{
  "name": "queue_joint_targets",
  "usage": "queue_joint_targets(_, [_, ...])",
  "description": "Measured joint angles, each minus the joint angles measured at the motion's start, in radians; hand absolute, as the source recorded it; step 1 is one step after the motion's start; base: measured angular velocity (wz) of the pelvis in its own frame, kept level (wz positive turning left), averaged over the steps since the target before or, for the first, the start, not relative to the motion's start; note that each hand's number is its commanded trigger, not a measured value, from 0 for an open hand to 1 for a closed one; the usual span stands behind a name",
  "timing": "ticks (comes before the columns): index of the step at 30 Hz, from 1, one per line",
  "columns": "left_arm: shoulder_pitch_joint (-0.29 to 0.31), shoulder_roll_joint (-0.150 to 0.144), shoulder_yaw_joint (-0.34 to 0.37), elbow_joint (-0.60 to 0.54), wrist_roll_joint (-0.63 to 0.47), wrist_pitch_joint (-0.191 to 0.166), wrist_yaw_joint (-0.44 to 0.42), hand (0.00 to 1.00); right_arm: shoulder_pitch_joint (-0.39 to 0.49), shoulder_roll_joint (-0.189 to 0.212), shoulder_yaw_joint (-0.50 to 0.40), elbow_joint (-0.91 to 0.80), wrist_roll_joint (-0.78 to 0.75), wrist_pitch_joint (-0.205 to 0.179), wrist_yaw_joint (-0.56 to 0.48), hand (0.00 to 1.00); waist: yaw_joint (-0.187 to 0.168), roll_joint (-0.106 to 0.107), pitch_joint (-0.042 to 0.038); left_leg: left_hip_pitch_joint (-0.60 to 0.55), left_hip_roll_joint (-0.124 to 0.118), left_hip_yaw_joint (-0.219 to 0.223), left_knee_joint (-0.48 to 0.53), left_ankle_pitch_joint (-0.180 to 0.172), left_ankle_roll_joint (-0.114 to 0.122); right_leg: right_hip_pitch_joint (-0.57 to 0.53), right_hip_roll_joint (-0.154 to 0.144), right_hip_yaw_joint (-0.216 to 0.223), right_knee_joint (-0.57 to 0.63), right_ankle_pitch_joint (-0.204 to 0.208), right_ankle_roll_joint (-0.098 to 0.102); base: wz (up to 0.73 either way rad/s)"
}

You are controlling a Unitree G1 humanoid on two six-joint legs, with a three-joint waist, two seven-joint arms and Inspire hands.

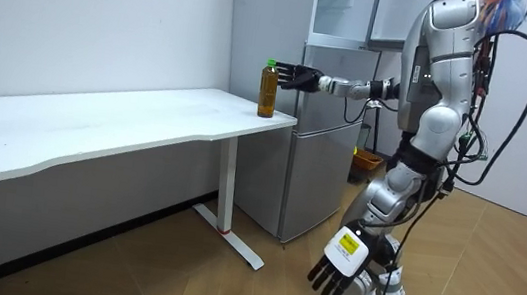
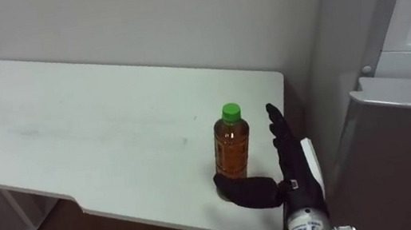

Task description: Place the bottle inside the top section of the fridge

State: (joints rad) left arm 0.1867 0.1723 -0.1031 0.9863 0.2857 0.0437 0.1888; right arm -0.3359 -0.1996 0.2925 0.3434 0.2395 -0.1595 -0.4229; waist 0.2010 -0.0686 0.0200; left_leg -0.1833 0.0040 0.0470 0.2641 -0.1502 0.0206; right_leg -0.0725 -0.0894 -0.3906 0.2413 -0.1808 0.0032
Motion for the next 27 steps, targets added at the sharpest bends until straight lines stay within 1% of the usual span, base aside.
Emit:
queue_joint_targets(4, [0.002,0.0,-0.002,-0.025,-0.001,0.0,0.0,0.0,-0.002,0.0,-0.001,0.008,0.023,0.007,-0.003,0.0,0.001,0.001,0.0,-0.013,-0.001,-0.009,0.01,0.0,0.0,-0.005,0.0,-0.01,0.0,0.0,-0.001,0.06])
queue_joint_targets(10, [0.011,-0.001,-0.02,-0.034,0.0,0.003,0.004,0.0,-0.034,0.0,-0.002,0.009,0.048,0.008,-0.014,0.0,0.001,-0.001,-0.0011,-0.021,-0.009,-0.014,0.007,0.001,0.0,-0.011,-0.001,-0.017,-0.001,-0.001,0.0,0.03])
queue_joint_targets(14, [0.008,-0.001,-0.021,-0.037,-0.001,0.012,0.004,0.0,-0.037,0.0,-0.014,0.023,0.111,0.01,-0.011,0.0,-0.003,-0.002,-0.0021,-0.024,-0.018,-0.038,0.008,0.006,0.001,-0.005,-0.011,-0.048,-0.001,-0.004,0.003,0.18])
queue_joint_targets(16, [0.007,-0.001,-0.021,-0.037,-0.002,0.018,0.004,0.0,-0.038,-0.001,-0.015,0.038,0.123,0.023,-0.01,0.0,-0.004,-0.002,-0.002,-0.023,-0.018,-0.049,0.008,0.006,0.002,0.0,-0.014,-0.056,0.0,-0.006,0.006,0.14])
queue_joint_targets(17, [0.006,-0.001,-0.021,-0.037,-0.002,0.019,0.004,0.0,-0.038,0.0,-0.017,0.038,0.138,0.032,-0.009,0.0,-0.002,-0.002,-0.0017,-0.023,-0.019,-0.05,0.008,0.006,0.002,0.0,-0.015,-0.058,0.001,-0.006,0.007,0.06])
queue_joint_targets(22, [0.007,-0.001,-0.021,-0.037,-0.021,0.022,0.004,0.0,-0.05,0.0,-0.022,0.045,0.158,0.032,-0.002,0.0,-0.001,0.001,0.0005,-0.025,-0.019,-0.053,0.004,0.007,0.003,0.001,-0.016,-0.064,0.004,-0.006,0.007,0.01])
queue_joint_targets(27, [0.006,-0.004,-0.04,-0.037,-0.021,0.022,0.004,0.0,-0.083,-0.001,-0.021,0.133,0.156,0.033,-0.01,0.0,0.0,0.002,0.0013,-0.028,-0.02,-0.052,0.008,0.011,0.005,-0.004,-0.021,-0.069,0.016,-0.009,0.006,0.0])
